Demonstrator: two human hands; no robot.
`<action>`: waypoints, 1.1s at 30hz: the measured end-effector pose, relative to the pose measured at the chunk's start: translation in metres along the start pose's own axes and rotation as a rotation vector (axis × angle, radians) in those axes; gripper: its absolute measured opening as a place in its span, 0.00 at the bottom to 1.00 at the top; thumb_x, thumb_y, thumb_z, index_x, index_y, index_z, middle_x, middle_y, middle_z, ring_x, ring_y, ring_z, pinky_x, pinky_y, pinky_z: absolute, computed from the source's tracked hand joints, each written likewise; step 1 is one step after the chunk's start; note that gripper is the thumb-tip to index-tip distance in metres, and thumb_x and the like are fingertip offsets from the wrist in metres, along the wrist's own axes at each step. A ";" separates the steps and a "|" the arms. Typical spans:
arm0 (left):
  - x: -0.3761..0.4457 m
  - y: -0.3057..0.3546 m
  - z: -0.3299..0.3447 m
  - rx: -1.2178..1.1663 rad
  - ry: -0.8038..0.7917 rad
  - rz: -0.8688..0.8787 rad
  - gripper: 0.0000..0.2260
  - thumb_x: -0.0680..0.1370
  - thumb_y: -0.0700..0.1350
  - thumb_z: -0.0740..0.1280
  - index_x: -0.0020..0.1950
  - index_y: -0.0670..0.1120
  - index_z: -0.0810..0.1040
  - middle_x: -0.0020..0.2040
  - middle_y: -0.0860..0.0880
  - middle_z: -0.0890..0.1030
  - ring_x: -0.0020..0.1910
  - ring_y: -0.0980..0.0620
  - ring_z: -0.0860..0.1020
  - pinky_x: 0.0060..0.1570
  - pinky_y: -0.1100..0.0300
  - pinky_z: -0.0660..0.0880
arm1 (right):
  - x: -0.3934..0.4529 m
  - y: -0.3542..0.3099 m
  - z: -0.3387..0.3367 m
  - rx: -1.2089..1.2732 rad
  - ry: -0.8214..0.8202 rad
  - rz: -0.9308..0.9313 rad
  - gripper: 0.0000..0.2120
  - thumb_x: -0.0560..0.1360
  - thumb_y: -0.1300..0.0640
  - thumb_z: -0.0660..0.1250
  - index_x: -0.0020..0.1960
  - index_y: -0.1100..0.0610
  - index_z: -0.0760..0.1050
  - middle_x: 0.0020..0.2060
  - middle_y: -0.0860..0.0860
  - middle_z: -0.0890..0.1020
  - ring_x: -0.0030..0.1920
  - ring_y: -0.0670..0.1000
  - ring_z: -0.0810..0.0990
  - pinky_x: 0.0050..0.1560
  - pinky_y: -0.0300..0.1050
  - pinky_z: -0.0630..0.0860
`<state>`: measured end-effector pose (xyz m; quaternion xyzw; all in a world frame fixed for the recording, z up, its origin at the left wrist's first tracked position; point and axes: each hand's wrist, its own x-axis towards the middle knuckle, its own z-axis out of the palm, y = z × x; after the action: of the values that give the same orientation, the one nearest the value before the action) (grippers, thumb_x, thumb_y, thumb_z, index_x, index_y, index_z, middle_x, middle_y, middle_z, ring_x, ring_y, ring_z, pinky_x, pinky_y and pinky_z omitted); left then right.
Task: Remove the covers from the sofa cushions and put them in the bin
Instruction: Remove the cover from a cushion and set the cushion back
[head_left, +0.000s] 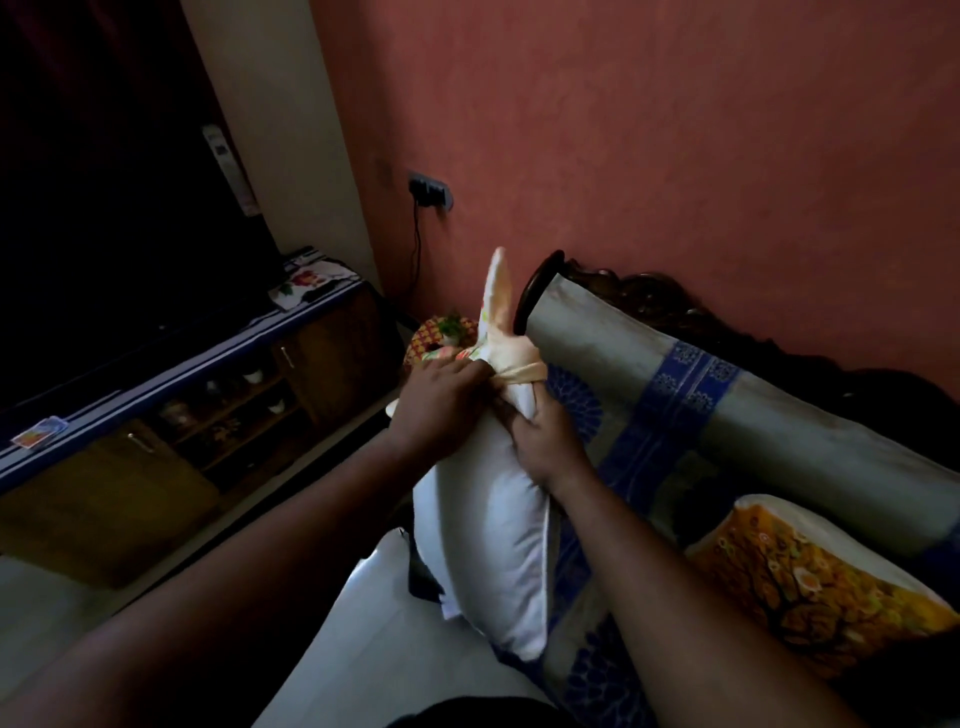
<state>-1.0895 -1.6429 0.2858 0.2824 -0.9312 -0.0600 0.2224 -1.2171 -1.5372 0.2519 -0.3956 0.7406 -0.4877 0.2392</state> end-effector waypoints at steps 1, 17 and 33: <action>0.001 0.007 0.000 -0.076 -0.037 -0.032 0.14 0.79 0.56 0.59 0.49 0.49 0.79 0.42 0.47 0.82 0.43 0.42 0.79 0.41 0.50 0.73 | 0.002 0.001 -0.004 -0.005 0.017 -0.006 0.29 0.73 0.37 0.66 0.69 0.49 0.72 0.61 0.52 0.82 0.61 0.56 0.80 0.60 0.55 0.77; 0.051 0.057 -0.016 0.298 -0.006 0.102 0.25 0.75 0.72 0.58 0.48 0.53 0.83 0.48 0.52 0.82 0.55 0.47 0.79 0.53 0.50 0.68 | 0.003 0.011 0.006 -0.277 -0.065 -0.097 0.20 0.79 0.51 0.63 0.67 0.61 0.75 0.59 0.57 0.81 0.60 0.56 0.79 0.60 0.42 0.71; 0.044 0.017 0.020 0.237 -0.662 -0.222 0.16 0.78 0.53 0.67 0.58 0.43 0.80 0.55 0.44 0.82 0.52 0.45 0.82 0.43 0.56 0.75 | -0.019 0.057 0.016 -0.759 0.215 -0.509 0.17 0.72 0.56 0.72 0.56 0.53 0.68 0.43 0.52 0.80 0.43 0.56 0.81 0.41 0.55 0.79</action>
<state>-1.1395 -1.6537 0.2890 0.3710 -0.9168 -0.0636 -0.1332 -1.2147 -1.5181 0.1925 -0.5713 0.7666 -0.2638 -0.1277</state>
